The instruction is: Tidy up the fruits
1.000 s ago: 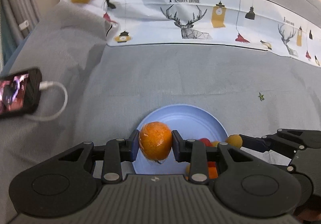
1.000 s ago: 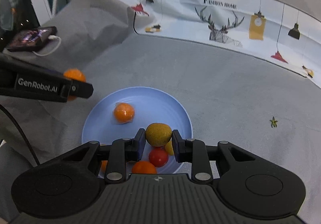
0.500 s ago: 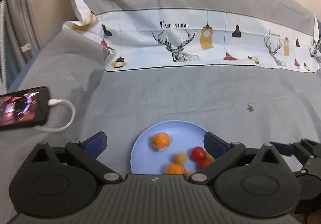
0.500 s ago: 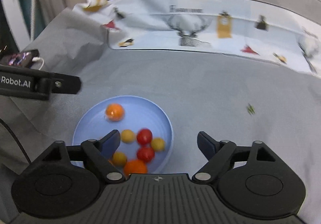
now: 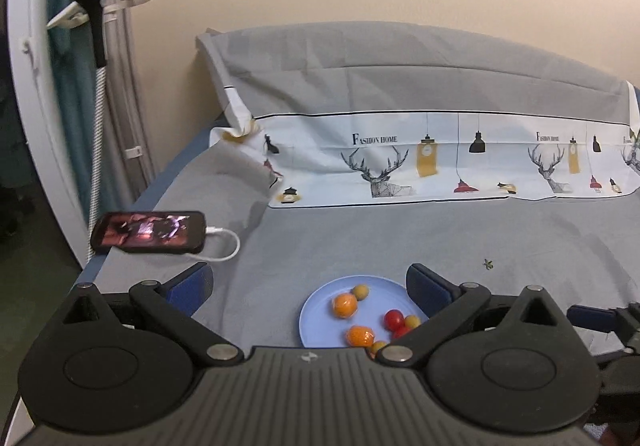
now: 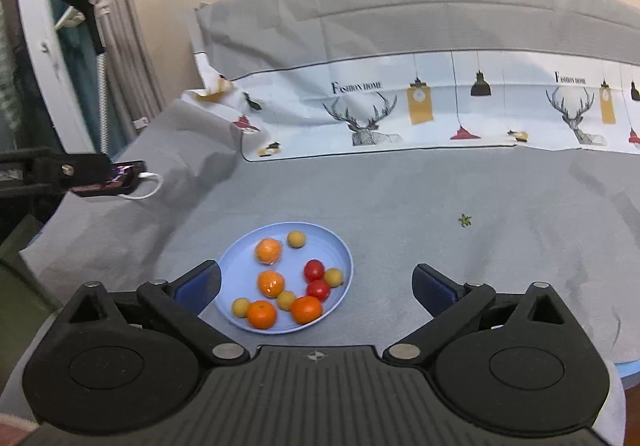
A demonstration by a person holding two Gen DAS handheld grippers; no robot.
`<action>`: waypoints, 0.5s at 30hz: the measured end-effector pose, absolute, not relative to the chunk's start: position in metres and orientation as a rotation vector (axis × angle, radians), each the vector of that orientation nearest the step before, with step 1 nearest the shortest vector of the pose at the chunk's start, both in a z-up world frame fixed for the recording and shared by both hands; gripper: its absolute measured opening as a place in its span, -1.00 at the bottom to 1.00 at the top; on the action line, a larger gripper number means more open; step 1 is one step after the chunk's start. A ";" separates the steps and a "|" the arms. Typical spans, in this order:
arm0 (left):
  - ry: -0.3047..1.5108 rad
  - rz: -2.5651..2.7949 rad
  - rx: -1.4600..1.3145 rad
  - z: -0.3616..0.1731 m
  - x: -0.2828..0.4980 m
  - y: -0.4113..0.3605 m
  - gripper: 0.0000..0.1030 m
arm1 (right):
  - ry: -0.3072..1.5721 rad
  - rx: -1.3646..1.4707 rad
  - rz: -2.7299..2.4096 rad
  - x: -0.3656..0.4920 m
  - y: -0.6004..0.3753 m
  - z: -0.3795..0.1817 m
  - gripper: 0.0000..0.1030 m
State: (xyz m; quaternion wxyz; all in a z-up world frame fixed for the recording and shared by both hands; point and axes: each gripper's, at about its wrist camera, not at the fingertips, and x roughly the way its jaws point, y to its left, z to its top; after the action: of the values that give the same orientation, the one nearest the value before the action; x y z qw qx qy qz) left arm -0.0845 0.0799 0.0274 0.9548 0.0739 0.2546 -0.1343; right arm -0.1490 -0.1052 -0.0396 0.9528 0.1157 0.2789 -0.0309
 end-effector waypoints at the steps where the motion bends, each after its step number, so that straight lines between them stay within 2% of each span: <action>1: 0.523 -0.274 0.140 0.027 -0.086 0.083 1.00 | 0.558 0.224 -0.062 -0.155 -0.102 -0.038 0.99; 10: 0.595 -0.262 0.002 0.032 -0.084 0.097 1.00 | 0.571 0.197 -0.074 -0.169 -0.092 -0.033 0.99; 15: 0.599 -0.175 0.113 0.019 -0.079 0.086 1.00 | 0.616 0.197 -0.074 -0.160 -0.092 -0.040 0.99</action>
State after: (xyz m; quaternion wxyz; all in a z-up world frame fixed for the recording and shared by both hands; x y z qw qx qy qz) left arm -0.0794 0.0855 0.0186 0.9501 0.0555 0.2947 -0.0863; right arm -0.1603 -0.0925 -0.0396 0.9475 0.0968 0.3027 -0.0365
